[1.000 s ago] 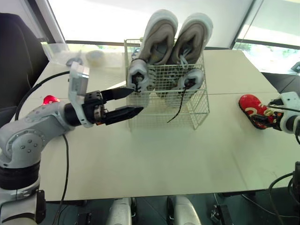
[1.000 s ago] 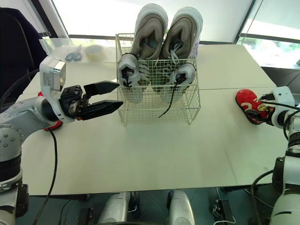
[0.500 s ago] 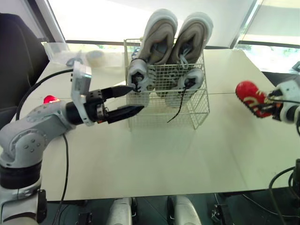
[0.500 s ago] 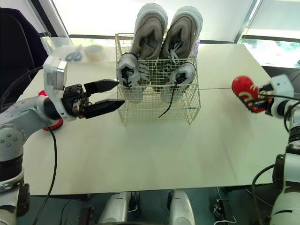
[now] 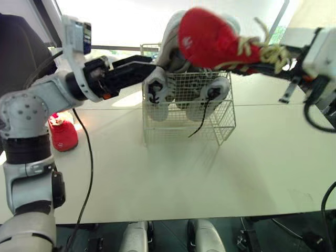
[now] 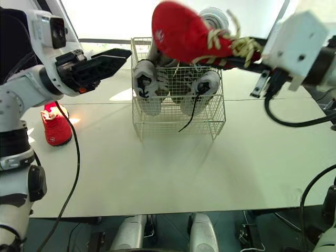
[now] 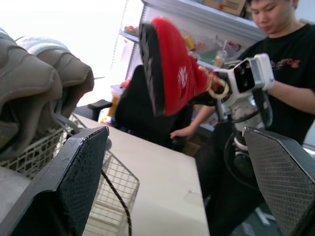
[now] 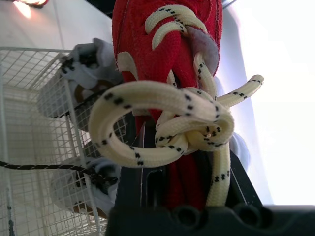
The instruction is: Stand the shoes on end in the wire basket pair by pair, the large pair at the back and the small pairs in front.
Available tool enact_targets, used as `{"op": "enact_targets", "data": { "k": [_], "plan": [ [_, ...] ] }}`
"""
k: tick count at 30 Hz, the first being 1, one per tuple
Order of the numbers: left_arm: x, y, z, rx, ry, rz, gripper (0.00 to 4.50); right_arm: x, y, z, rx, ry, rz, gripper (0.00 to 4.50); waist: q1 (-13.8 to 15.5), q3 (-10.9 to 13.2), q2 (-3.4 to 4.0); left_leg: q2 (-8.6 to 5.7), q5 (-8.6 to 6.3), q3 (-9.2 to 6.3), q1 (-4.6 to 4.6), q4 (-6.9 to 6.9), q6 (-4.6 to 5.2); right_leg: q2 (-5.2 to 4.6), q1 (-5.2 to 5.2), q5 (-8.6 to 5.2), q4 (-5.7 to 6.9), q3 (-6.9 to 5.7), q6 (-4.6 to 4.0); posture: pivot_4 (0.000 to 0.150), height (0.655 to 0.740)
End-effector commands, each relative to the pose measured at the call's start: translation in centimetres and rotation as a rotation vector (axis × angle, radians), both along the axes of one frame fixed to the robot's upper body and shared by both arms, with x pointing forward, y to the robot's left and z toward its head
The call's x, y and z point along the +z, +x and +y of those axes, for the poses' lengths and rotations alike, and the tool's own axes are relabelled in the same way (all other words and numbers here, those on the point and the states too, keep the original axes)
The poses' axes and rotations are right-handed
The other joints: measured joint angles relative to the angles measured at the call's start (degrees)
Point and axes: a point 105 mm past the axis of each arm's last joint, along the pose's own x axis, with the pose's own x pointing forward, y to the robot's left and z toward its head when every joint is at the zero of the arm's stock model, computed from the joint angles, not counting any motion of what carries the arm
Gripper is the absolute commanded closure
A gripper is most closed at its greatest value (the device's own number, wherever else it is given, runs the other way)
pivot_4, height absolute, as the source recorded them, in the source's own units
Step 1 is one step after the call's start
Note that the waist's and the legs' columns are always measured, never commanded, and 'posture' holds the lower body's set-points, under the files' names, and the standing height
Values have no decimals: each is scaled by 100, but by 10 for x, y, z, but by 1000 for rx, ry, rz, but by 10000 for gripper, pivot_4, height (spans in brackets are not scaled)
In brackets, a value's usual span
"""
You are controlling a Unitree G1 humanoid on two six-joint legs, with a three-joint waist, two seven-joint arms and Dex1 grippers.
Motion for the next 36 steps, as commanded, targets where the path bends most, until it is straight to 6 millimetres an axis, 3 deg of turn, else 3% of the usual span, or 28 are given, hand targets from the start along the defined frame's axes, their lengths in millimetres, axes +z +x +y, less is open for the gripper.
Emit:
{"op": "enact_targets", "data": {
  "k": [1, 8, 13, 16, 22, 23, 26, 30, 31, 36],
  "plan": [
    [7, -3, -5, -53, 19, -12, 0, -5, 0, 13, 49, -78, -80, 39771, -5, 0, -1, -1, 0, 0, -1, 1, 0, -1, -1, 0, 0, 0, 0, 1500, 7400],
    [2, 0, -12, -76, 48, -6, 0, -15, 3, 33, 130, -160, -127, 39771, -25, 1, -1, 0, 5, 2, -4, -1, -6, 0, -9, 7, 9, 0, 15, 1500, 7400],
    [-17, 2, -18, -68, 136, -1, 0, -13, 2, 47, 182, -158, -141, 39771, -18, 1, -1, 1, 5, 2, -3, -1, -5, 1, -10, 3, 11, 0, 8, 1500, 7400],
    [-28, 5, -19, -53, 175, -2, 8667, -10, 3, 51, 191, -165, -150, 40310, -17, 1, -1, 1, 5, 2, -4, -1, -6, 0, -10, 1, 11, 0, 3, 1500, 7400],
    [-23, 9, -18, -34, 121, 8, 38532, -7, 1, 54, 221, -169, -133, 40310, -16, 2, -1, 1, 4, 2, -5, -1, -4, 0, -12, 0, 12, 0, 2, 1500, 7400],
    [-21, 10, -18, -32, 109, 8, 41990, -6, 1, 54, 220, -158, -123, 36688, -16, 2, -1, 1, 3, 2, -5, -1, -3, 0, -12, 0, 12, 0, 2, 1500, 7400],
    [-17, 9, -16, -30, 62, 19, 42376, -8, 0, 43, 209, -48, 35, 23512, -9, 2, -2, 1, 3, 1, -5, -1, -3, 0, -12, 1, 14, 0, 4, 1500, 7400],
    [-10, 5, -11, -35, -24, 37, 42376, -11, -4, 16, 176, 207, 327, 2505, 15, 1, -3, 1, 2, -3, -6, 2, 2, 0, -6, 8, 14, 0, 13, 1500, 7400],
    [-8, 4, -9, -34, -57, 44, 42376, -14, -7, 10, 179, 282, 405, 0, 19, 1, -3, 1, 1, -3, -6, 3, 3, -1, -6, 9, 13, 0, 14, 1500, 7400],
    [-5, -5, -7, -64, -179, 71, 42376, -35, -13, 2, 267, 700, 736, 0, -7, -2, -11, 3, 0, -12, 5, 2, 5, -1, 6, 10, 16, -3, 14, 1500, 7400]
  ]
}}
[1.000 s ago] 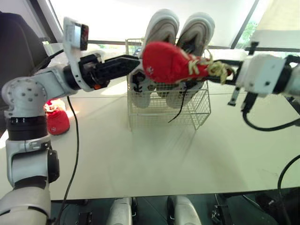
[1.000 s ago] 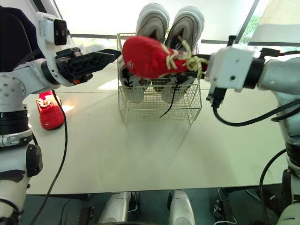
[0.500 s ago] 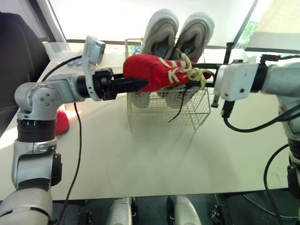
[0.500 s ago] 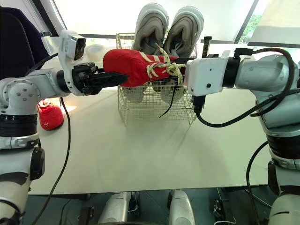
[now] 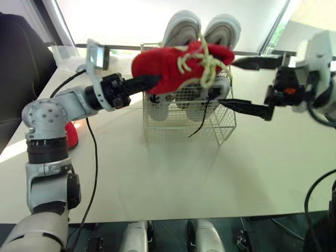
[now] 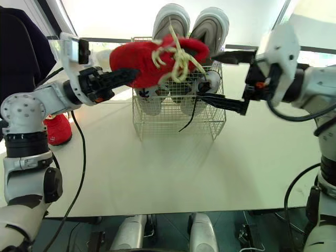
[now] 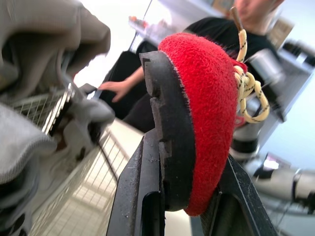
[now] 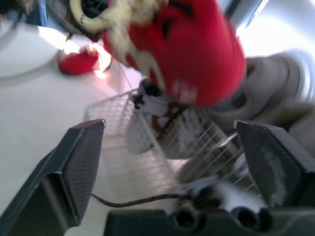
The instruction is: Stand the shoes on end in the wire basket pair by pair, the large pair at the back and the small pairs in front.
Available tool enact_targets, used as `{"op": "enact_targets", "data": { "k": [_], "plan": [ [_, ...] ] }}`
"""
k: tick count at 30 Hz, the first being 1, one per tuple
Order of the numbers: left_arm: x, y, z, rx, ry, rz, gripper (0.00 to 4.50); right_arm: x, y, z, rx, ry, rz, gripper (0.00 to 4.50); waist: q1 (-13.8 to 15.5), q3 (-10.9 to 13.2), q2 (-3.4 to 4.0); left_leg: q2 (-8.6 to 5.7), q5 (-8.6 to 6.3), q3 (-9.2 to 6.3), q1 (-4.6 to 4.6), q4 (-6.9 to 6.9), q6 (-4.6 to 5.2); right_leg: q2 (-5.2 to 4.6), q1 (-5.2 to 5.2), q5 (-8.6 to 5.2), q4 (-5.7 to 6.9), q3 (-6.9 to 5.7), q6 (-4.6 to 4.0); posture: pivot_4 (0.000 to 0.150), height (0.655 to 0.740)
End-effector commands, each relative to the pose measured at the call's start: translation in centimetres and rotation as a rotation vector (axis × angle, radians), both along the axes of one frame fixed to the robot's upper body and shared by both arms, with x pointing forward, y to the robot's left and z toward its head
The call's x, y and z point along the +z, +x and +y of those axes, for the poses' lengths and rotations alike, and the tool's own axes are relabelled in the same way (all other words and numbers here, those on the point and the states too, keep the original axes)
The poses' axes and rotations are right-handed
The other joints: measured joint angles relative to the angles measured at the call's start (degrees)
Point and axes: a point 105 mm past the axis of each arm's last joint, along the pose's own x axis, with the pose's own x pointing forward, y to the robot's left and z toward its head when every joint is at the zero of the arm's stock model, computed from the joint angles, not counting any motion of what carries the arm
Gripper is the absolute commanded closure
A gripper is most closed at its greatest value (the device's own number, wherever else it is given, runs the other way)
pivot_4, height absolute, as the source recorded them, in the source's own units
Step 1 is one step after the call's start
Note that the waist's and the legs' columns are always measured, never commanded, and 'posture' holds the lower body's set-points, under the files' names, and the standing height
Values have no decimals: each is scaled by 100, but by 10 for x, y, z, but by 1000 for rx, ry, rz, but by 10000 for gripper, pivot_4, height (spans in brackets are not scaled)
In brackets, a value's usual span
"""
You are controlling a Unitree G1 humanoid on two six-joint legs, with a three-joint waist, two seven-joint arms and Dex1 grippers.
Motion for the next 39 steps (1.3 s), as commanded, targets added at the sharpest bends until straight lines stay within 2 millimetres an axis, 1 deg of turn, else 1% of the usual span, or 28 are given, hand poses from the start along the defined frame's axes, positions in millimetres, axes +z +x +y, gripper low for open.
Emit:
{"op": "enact_targets", "data": {
  "k": [1, 4, 5, 7, 9, 14, 19, 20, 21, 22, 23, 24, 25, 28, 29, 30, 32, 33, 34, 36, 37, 38, 39],
  "plan": [
    [14, -17, -1, -34, -77, -62, 42376, -5, -6, 8, 55, 269, 173, 0, -14, 0, 0, 0, 0, -1, 3, -1, 0, 0, 3, 0, 0, 0, 0, 1500, 7400],
    [10, -19, -6, -35, -88, -57, 42376, -8, -3, 22, 82, 420, 257, 0, -20, 0, 2, 0, 0, 2, 14, -4, 0, 0, 8, 0, 5, 0, 0, 1500, 7400],
    [9, -19, -8, -34, -92, -50, 42376, -6, -1, 31, 103, 485, 277, 0, -18, 0, 2, 0, 0, 1, 15, -4, 0, 1, 9, 0, 7, 0, 0, 1500, 7400],
    [5, -17, -11, -24, -94, -40, 42376, 4, 0, 49, 155, 606, 299, 0, -26, 0, 2, 0, 0, 1, 17, -5, 0, 2, 9, 0, 8, 0, 0, 1500, 7400],
    [4, -16, -13, -14, -95, -38, 42376, 15, -1, 60, 196, 695, 313, 0, -26, 1, 3, 0, 0, 2, 16, -5, 0, 2, 8, 1, 10, 0, 3, 1500, 7400],
    [2, -15, -15, 4, -94, -37, 42376, 19, -6, 81, 228, 730, 334, 0, 14, 1, 3, -3, -2, 0, 8, -5, 3, 2, 11, 1, 0, -1, 4, 1500, 7400],
    [0, -13, -16, 24, -89, -35, 42376, 22, -3, 88, 238, 759, 354, 0, -19, 1, 3, -3, -2, 1, 7, -4, 3, 3, 11, 1, -6, -1, 2, 1500, 7400],
    [0, -13, -16, 27, -90, -35, 42376, 22, -3, 89, 241, 762, 359, 5227, -21, 1, 3, -2, -2, 1, 8, -4, 3, 3, 11, 1, -5, -1, 3, 1500, 7400],
    [0, -12, -16, 30, -90, -35, 42376, 22, -3, 90, 244, 765, 361, 7880, -22, 1, 3, -2, -2, 1, 7, -5, 3, 4, 10, 1, -5, -1, 3, 1500, 7400],
    [-1, -12, -17, 34, -86, -34, 42376, 23, -3, 91, 250, 771, 361, 13554, -22, 1, 3, -2, -2, 1, 7, -5, 3, 4, 10, 1, -5, -1, 3, 1500, 7400],
    [-2, -12, -17, 37, -82, -34, 42376, 25, -3, 91, 255, 780, 360, 16618, -21, 1, 3, -2, -2, 1, 7, -5, 3, 4, 9, 1, -5, -1, 3, 1500, 7400],
    [-4, -12, -17, 38, -73, -33, 42376, 26, -3, 91, 258, 791, 360, 22652, -18, 1, 3, -2, -2, 1, 7, -5, 3, 4, 9, 1, -6, -1, 3, 1500, 7400],
    [-6, -13, -18, 40, -62, -31, 42376, 28, -3, 90, 259, 799, 360, 27728, -15, 1, 3, -2, -2, 1, 6, -5, 3, 4, 9, 1, -6, -1, 2, 1500, 7400],
    [-11, -13, -19, 42, -37, -17, 42376, 30, -1, 89, 258, 803, 357, 38772, -19, 1, 3, -2, -2, 1, 6, -5, 3, 4, 9, -2, -7, -1, -2, 1500, 7400],
    [-13, -12, -20, 45, -25, -5, 42376, 31, -1, 88, 252, 798, 356, 41308, -19, 1, 3, -2, -2, 0, 6, -6, 3, 4, 9, -3, -7, -1, -5, 1500, 7400],
    [-15, -12, -20, 46, -15, 10, 42376, 31, 0, 88, 246, 792, 356, 41491, -20, 1, 3, -2, -2, 0, 6, -6, 3, 4, 9, -5, -7, -1, -9, 1500, 7400],
    [-17, -12, -17, 37, -4, 32, 32154, 32, 1, 86, 236, 770, 345, 41491, -19, 1, 3, -2, -2, 0, 6, -6, 3, 4, 9, -8, -8, -1, -13, 1500, 7400],
    [-16, -12, -15, 36, 5, 37, 28860, 34, 2, 84, 232, 758, 338, 41491, -14, 1, 3, -2, -2, 0, 6, -6, 3, 4, 9, -8, -8, -1, -13, 1500, 7400],
    [-16, -13, -14, 40, 15, 34, 24194, 35, 2, 81, 229, 744, 329, 41491, -14, 1, 3, -2, -3, 0, 5, -7, 3, 4, 9, -8, -8, -1, -14, 1500, 7400],
    [-15, -12, -8, 73, 55, 2, 13188, 39, 3, 73, 223, 692, 303, 41491, -18, 1, 4, -2, -3, 1, 2, -7, 3, 3, 5, -9, -11, -1, -15, 1500, 7400],
    [-15, -12, -4, 89, 77, -9, 8637, 39, 5, 67, 209, 639, 282, 41491, -18, 2, 4, -2, -3, 1, 2, -8, 3, 3, 4, -9, -12, -1, -16, 1500, 7400],
    [-16, -11, 0, 101, 97, -18, 3023, 39, 7, 61, 193, 589, 264, 41491, -15, 2, 4, -1, -3, 1, 1, -9, 3, 4, 2, -9, -12, -1, -16, 1500, 7400],
    [-16, -11, 5, 113, 115, -31, 457, 37, 11, 53, 163, 515, 243, 41491, -11, 2, 4, -1, -3, 1, -1, -12, 3, 4, 0, -10, -15, -1, -17, 1500, 7400]
  ]
}}
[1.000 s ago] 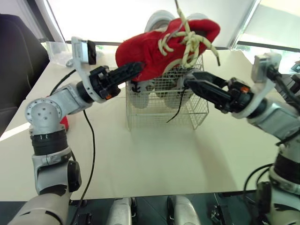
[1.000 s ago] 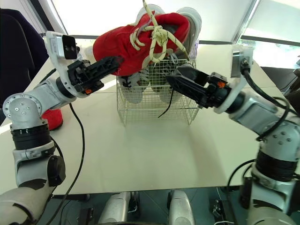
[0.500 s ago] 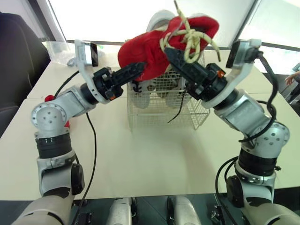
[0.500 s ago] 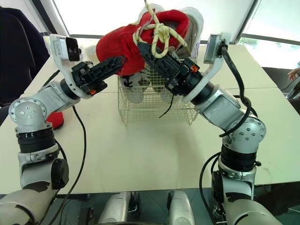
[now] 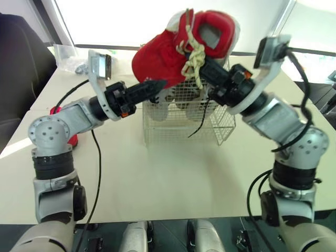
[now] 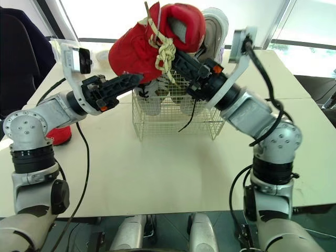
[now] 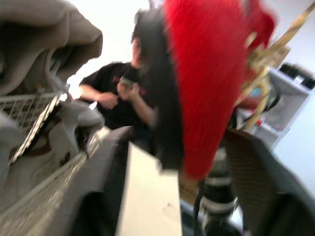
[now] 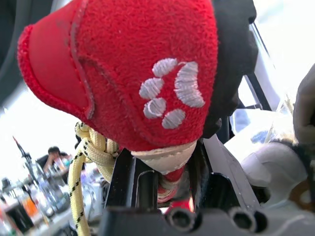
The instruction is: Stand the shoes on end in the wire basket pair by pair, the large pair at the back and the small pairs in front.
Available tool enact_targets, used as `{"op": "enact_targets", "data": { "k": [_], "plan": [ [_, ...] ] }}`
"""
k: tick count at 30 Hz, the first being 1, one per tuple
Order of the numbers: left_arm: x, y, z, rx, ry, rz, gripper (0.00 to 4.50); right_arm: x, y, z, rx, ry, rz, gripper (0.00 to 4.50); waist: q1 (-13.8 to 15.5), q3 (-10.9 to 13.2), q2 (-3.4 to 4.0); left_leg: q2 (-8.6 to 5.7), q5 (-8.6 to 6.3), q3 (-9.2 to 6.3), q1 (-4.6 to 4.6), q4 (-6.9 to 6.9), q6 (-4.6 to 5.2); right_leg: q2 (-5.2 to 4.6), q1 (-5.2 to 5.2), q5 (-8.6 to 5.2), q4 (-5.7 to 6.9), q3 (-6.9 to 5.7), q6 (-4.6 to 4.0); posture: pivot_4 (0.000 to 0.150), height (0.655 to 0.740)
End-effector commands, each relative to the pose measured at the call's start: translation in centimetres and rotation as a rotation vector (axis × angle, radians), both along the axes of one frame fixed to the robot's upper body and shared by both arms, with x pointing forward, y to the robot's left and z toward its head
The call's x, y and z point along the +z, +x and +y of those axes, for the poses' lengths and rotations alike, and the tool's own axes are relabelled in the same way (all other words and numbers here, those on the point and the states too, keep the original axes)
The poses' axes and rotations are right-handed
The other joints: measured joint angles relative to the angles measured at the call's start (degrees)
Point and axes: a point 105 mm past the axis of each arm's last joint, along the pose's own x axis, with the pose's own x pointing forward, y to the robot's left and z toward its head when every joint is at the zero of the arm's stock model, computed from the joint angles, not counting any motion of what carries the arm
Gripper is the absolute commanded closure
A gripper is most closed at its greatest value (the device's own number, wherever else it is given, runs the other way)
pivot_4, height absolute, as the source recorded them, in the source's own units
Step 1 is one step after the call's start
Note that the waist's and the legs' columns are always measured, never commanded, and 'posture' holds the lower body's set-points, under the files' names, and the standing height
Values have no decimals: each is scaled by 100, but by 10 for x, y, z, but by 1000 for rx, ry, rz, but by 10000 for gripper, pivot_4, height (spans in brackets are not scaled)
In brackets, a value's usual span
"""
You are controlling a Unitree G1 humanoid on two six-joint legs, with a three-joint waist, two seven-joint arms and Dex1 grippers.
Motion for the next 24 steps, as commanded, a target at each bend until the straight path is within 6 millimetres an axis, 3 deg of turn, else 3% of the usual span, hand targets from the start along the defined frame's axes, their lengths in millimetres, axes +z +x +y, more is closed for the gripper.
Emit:
{"op": "enact_targets", "data": {
  "k": [1, 7, 11, 17, 24],
  "plan": [
    [5, -4, 15, 31, 56, -75, 457, 10, 1, -26, -34, -160, -108, 41491, 5, 0, 0, 0, 0, 1, -1, 0, 0, 0, -1, 0, -3, 0, -1, 1500, 7400],
    [1, -1, 38, 94, 171, -149, 457, -8, 29, -72, -95, -641, -239, 41491, -8, 2, 1, 1, -8, 12, -15, -4, -9, -6, -26, 0, -14, 1, -4, 1500, 7400],
    [2, 0, 42, 105, 181, -170, 457, -27, 42, -81, -42, -916, -367, 41491, -35, 4, 4, 2, -11, 18, -16, -15, -17, -6, -37, 1, -15, 2, -4, 1500, 7400],
    [0, -3, 41, 108, 179, -178, 457, -47, 64, -87, 15, -1096, -434, 41491, -31, 5, 4, 2, 3, 22, -25, -18, -11, -6, -45, 3, -12, 2, -1, 1500, 7400],
    [-4, -5, 39, 120, 187, -181, 457, -70, 71, -90, 71, -1181, -428, 41491, -6, 5, 4, 1, 5, 21, -24, -10, -15, -6, -40, 3, -7, 2, -1, 1500, 7400]
  ]
}}
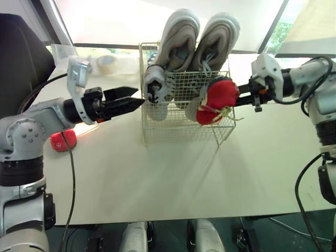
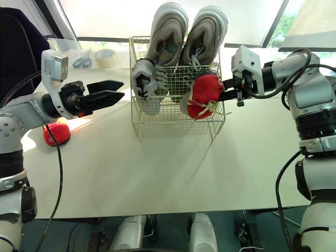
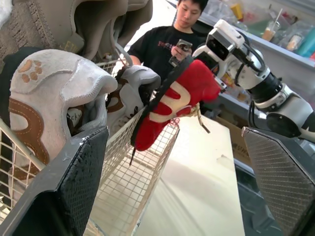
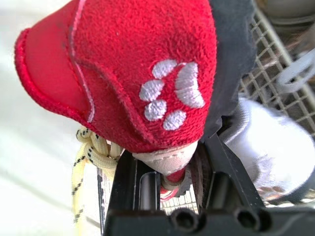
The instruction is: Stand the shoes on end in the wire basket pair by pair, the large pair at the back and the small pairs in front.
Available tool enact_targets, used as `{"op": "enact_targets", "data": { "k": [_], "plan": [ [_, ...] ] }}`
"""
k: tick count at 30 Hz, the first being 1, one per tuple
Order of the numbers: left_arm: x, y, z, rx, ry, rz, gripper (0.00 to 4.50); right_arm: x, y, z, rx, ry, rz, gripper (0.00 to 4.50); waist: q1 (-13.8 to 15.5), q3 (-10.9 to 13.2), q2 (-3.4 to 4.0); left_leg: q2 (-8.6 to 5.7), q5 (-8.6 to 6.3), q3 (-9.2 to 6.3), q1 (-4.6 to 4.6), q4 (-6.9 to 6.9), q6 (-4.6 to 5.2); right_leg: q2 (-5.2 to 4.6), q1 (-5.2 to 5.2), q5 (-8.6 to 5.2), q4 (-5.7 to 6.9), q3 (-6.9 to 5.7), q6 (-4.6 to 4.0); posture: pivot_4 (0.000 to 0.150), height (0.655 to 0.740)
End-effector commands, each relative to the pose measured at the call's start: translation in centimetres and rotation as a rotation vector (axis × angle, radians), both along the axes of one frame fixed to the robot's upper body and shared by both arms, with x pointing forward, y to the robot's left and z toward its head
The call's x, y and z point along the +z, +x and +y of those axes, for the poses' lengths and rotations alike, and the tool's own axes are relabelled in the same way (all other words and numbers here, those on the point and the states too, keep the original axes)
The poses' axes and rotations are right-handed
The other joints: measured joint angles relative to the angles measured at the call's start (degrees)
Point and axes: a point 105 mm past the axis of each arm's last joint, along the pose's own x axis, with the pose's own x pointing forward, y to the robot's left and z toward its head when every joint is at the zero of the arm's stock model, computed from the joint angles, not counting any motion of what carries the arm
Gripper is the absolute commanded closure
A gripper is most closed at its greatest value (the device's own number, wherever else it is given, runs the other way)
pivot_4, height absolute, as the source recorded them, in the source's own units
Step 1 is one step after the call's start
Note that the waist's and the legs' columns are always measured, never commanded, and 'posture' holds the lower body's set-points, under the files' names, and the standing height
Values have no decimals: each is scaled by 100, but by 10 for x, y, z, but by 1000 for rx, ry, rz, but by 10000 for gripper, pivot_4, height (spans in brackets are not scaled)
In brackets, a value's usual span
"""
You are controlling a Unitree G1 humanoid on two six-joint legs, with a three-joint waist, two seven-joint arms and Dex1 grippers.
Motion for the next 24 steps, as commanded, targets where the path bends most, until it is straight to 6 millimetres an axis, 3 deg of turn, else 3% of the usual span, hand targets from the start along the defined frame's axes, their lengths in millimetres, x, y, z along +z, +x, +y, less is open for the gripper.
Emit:
{"op": "enact_targets", "data": {
  "k": [1, 8, 15, 19, 24],
  "plan": [
    [8, -5, 0, 10, -6, -60, 457, 2, 1, -4, -1, -36, -22, 41491, -2, 0, 0, 0, 0, 0, 0, 0, 0, 0, 0, 0, 0, 0, 0, 1500, 7400],
    [7, -5, -2, 10, -7, -61, 457, -9, 2, -6, -12, -32, 30, 41491, -7, 0, 0, 0, 4, 0, 0, -1, -4, 1, -1, 9, 4, 0, 17, 1500, 7400],
    [7, -5, -2, 23, -13, -63, 0, -4, -11, -18, -35, -18, -10, 8403, 1, 0, 0, 0, 3, -1, 1, 0, -4, 1, 1, 9, 4, 0, 17, 1500, 7400],
    [7, -5, 6, 69, -2, -66, 0, 4, -24, -28, -70, -32, -70, 8403, 5, 0, 0, 0, 3, -1, 1, 1, -4, 0, 0, 9, 5, 0, 16, 1500, 7400],
    [11, 5, 36, 245, 36, -93, 0, 16, -41, -45, -148, -74, -148, 8403, 0, 0, 0, 1, -2, -2, 4, -1, -8, 0, 0, 0, 5, 0, 0, 1500, 7400]
  ]
}}
